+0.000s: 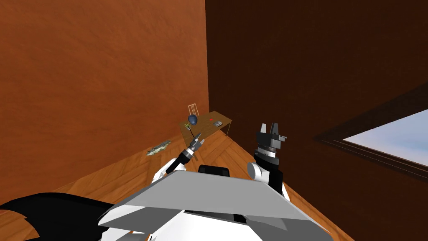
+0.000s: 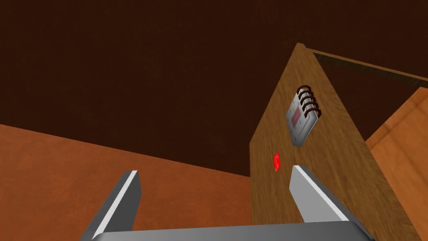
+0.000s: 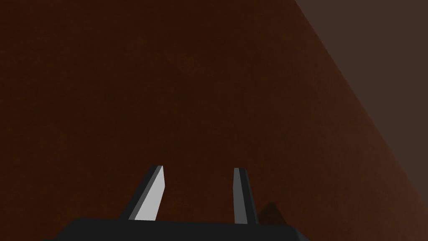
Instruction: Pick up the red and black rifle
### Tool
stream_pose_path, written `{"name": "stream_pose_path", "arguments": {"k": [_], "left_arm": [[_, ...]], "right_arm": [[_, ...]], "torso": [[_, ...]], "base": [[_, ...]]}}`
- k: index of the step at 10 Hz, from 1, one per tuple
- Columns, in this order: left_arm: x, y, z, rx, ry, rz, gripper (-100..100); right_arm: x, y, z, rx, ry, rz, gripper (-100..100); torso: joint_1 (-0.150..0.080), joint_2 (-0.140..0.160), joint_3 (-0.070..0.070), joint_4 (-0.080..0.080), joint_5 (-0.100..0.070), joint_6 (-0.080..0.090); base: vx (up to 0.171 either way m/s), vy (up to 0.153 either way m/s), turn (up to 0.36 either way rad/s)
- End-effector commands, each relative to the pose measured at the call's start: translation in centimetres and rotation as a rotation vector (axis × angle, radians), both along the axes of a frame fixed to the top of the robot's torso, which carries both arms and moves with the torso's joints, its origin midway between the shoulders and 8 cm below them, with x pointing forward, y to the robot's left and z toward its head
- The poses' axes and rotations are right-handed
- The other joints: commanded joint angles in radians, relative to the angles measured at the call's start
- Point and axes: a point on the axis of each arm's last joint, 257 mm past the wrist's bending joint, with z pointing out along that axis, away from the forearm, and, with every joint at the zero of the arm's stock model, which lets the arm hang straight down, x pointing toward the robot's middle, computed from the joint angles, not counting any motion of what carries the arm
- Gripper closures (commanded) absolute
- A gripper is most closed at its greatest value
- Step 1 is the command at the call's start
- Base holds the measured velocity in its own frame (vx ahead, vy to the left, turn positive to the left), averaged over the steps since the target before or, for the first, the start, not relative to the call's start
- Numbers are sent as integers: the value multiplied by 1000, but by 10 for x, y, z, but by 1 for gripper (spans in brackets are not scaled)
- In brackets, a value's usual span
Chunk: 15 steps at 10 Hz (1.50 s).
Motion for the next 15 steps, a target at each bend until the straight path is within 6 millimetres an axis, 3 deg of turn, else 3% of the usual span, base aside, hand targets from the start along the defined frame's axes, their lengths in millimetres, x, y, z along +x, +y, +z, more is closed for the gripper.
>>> {"name": "stream_pose_path", "arguments": {"k": [1,2,5,6,8,9,10,11,12,13,14,15], "left_arm": [[-7,4,-42,-1,129,-21,-100],[-7,6,-43,2,134,-23,-100],[-43,26,-130,22,396,-32,-100],[-45,32,-135,39,406,-30,-100],[-82,65,-192,84,586,-8,-100],[-82,65,-192,84,586,-8,-100],[-103,85,-219,113,673,10,-100],[-103,85,-219,113,673,10,-100],[-126,108,-243,146,759,32,-100],[-126,108,-243,146,759,32,-100],[-151,133,-264,182,841,58,-100],[-151,133,-264,182,841,58,-100]], "right_arm": [[0,0,0,0,0,0,0],[0,0,0,0,0,0,0],[0,0,0,0,0,0,0],[0,0,0,0,0,0,0],[0,0,0,0,0,0,0],[0,0,0,0,0,0,0],[0,0,0,0,0,0,0],[0,0,0,0,0,0,0],[0,0,0,0,0,0,0],[0,0,0,0,0,0,0],[0,0,0,0,0,0,0],[0,0,0,0,0,0,0]], "torso": [[0,0,0,0,0,0],[-1,0,0,0,0,0],[-1,-2,-1,0,0,0],[-1,-3,-2,-1,0,0],[1,-4,-2,-1,0,0],[1,-5,-3,-1,0,0],[2,-4,-2,-1,0,-1],[3,-4,-2,-1,0,0],[3,-4,-2,-1,0,-1],[3,-4,-2,-1,1,0],[3,-4,-2,-1,0,-1],[3,-5,-3,-1,1,-1]], "base": [[-29,-72,-401],[-14,-53,-142],[9,-77,-343],[28,-40,-144],[46,-50,-377],[45,-23,-102],[46,-24,-243],[37,-11,-121],[46,-20,-251],[48,-10,-146],[56,-11,-274],[50,-4,-133]]}}
